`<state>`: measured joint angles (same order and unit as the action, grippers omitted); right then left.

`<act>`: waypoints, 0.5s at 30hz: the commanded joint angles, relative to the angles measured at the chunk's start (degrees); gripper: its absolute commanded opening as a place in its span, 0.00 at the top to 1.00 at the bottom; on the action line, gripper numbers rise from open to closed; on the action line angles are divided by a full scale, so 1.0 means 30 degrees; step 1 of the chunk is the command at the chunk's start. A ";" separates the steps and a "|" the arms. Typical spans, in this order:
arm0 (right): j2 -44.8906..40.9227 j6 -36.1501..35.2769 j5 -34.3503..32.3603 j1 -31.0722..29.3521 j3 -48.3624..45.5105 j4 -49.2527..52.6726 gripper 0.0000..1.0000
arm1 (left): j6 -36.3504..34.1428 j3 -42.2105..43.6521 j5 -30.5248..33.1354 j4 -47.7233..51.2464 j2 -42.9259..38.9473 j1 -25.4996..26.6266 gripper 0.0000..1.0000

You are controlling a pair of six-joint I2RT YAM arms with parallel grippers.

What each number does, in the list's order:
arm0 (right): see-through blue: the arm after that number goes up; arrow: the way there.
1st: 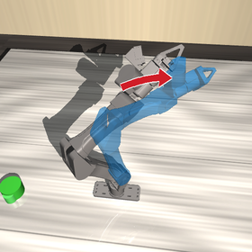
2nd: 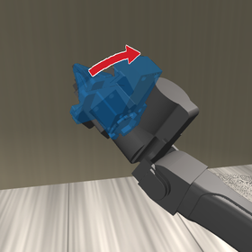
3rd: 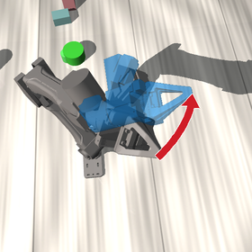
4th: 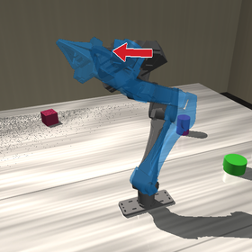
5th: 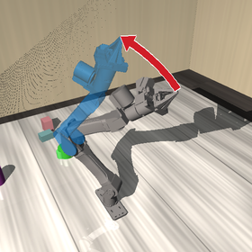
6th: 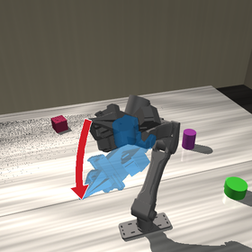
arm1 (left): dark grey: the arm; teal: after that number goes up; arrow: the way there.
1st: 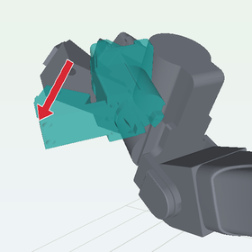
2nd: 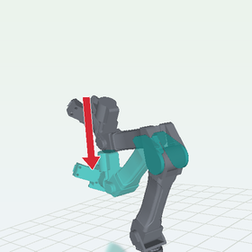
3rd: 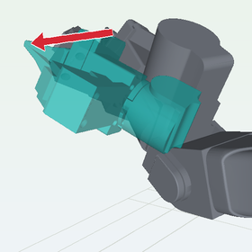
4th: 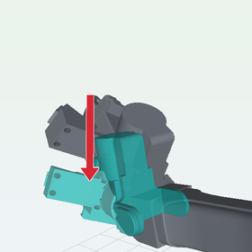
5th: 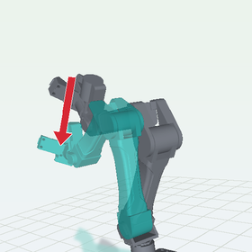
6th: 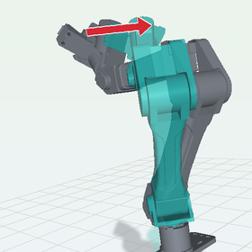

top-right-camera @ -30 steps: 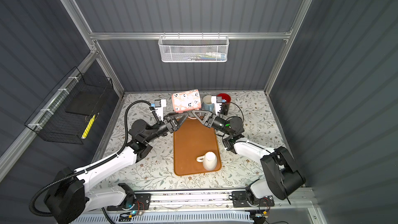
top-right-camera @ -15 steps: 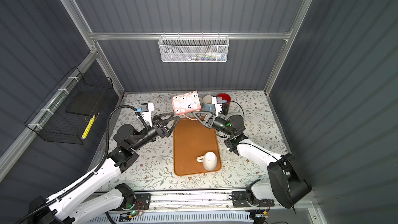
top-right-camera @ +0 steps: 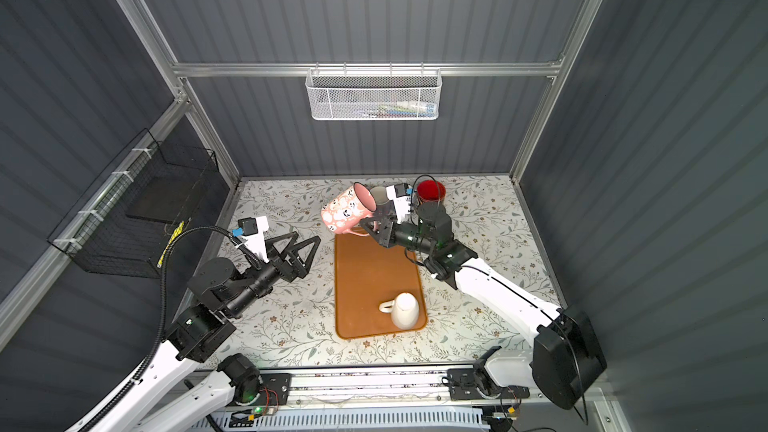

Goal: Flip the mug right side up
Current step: 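Open the left gripper and draw it back while the right gripper holds the mug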

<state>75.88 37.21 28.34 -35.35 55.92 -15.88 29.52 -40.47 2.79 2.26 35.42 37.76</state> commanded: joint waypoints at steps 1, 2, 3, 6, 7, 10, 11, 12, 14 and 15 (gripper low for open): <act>0.0556 -0.2599 -0.1764 -0.0582 0.2313 0.1422 1.00 | -0.1003 -0.0820 0.1814 0.2677 -0.0791 -0.0107 0.00; 0.0876 -0.2931 -0.2098 -0.0756 0.2862 0.2053 1.00 | -0.1067 -0.0835 0.2157 0.3065 -0.1047 -0.0121 0.00; 0.1279 -0.3160 -0.2352 -0.0882 0.3331 0.2547 1.00 | -0.1121 -0.0916 0.2444 0.3431 -0.1230 -0.0113 0.00; 0.2478 -0.3910 -0.3669 -0.1320 0.4873 0.4185 1.00 | -0.1255 -0.1039 0.3290 0.4349 -0.1931 -0.0107 0.00; 0.2911 -0.4114 -0.3973 -0.1423 0.5402 0.4700 1.00 | -0.1296 -0.1082 0.3533 0.4651 -0.2186 -0.0109 0.00; 0.4123 -0.4463 -0.4598 -0.1658 0.6778 0.5780 1.00 | -0.1452 -0.1317 0.4273 0.5432 -0.2921 -0.0121 0.00; 0.4532 -0.4560 -0.4742 -0.1717 0.7220 0.6103 1.00 | -0.1505 -0.1400 0.4538 0.5674 -0.3185 -0.0117 0.00; 0.4853 -0.4665 -0.4906 -0.1772 0.7592 0.6343 1.00 | -0.1543 -0.1428 0.4798 0.5867 -0.3406 -0.0106 0.00; 0.5646 -0.4913 -0.5247 -0.1951 0.8499 0.6885 1.00 | -0.1696 -0.1497 0.5437 0.6283 -0.3981 -0.0113 0.00; 0.6055 -0.5038 -0.5409 -0.2003 0.8883 0.7165 1.00 | -0.1763 -0.1508 0.5721 0.6475 -0.4189 -0.0113 0.00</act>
<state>93.78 24.95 14.44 -40.69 77.34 7.73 26.24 -43.29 15.73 18.24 24.58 37.76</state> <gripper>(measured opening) 0.208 0.996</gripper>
